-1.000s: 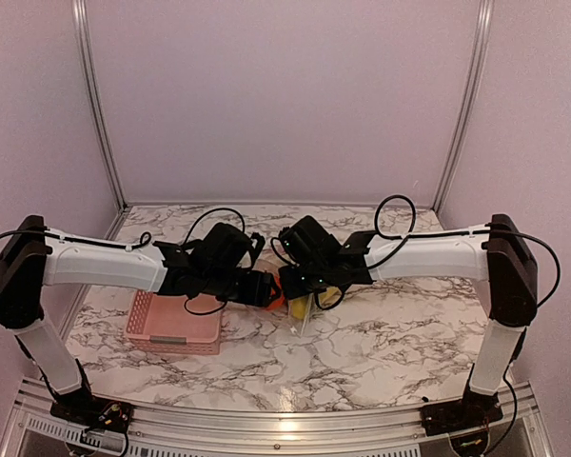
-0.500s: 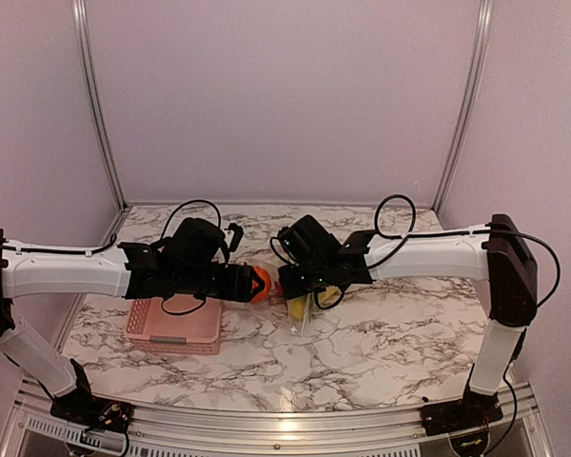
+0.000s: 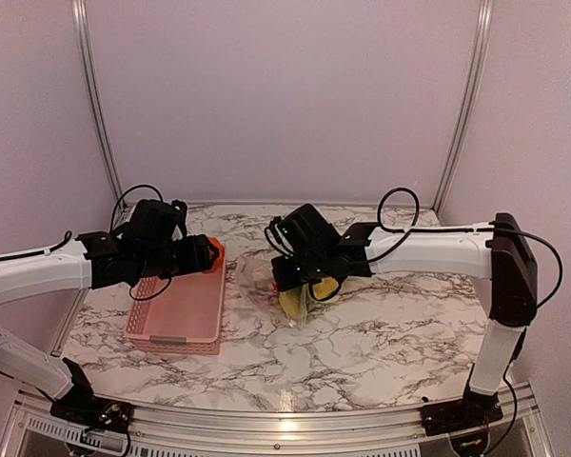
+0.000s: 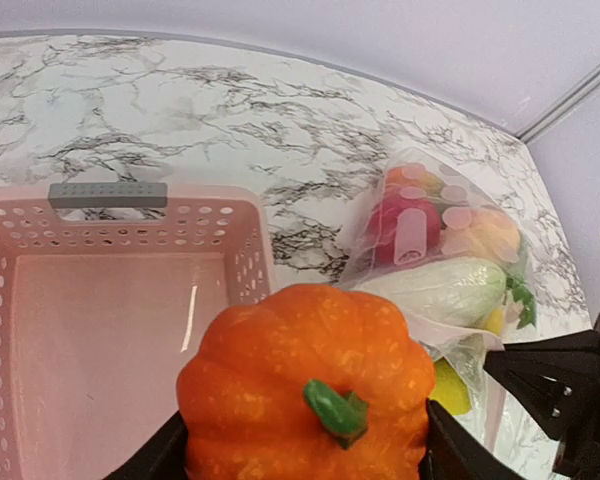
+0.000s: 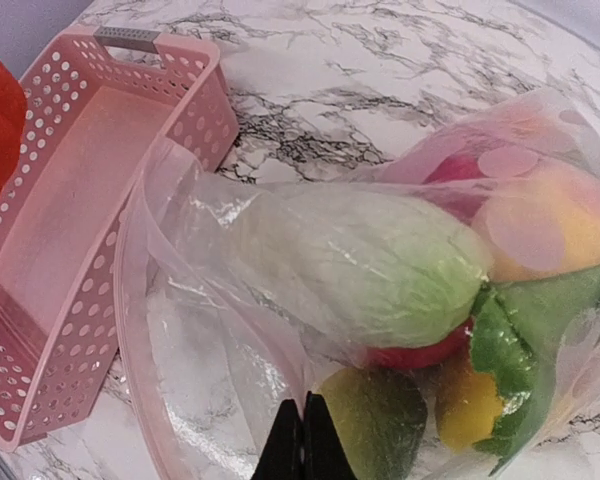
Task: Open the zip-top bag and remove the fake food
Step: Place the fake vegetable in the bin.
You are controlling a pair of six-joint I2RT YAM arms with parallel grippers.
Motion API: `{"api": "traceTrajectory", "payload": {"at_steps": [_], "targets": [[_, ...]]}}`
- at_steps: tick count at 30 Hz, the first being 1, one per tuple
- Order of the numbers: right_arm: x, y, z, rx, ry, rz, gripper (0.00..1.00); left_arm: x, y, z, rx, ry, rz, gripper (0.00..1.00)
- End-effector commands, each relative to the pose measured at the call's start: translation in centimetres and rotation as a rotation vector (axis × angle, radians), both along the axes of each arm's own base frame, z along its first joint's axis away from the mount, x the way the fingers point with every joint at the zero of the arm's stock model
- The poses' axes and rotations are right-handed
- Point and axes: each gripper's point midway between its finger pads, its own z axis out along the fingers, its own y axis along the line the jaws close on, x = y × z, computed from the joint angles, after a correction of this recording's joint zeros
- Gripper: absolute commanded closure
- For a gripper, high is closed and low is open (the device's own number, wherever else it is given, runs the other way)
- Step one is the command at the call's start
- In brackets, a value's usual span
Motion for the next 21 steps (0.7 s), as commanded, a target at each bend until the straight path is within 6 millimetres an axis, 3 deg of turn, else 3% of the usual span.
{"api": "traceTrajectory", "payload": {"at_steps": [1,6,21], "targets": [[-0.3,1.8,3.2,0.073,-0.035,0.059,1.0,1.2,3.9,-2.7,0.105,0.072,0.148,0.43],[-0.4,1.9,3.6,0.073,-0.043,0.081,1.0,3.2,6.1,-5.4,0.155,0.127,0.223,0.43],[-1.2,3.0,3.7,0.092,-0.012,0.145,1.0,7.9,8.2,-10.9,0.274,0.209,0.3,0.43]]}}
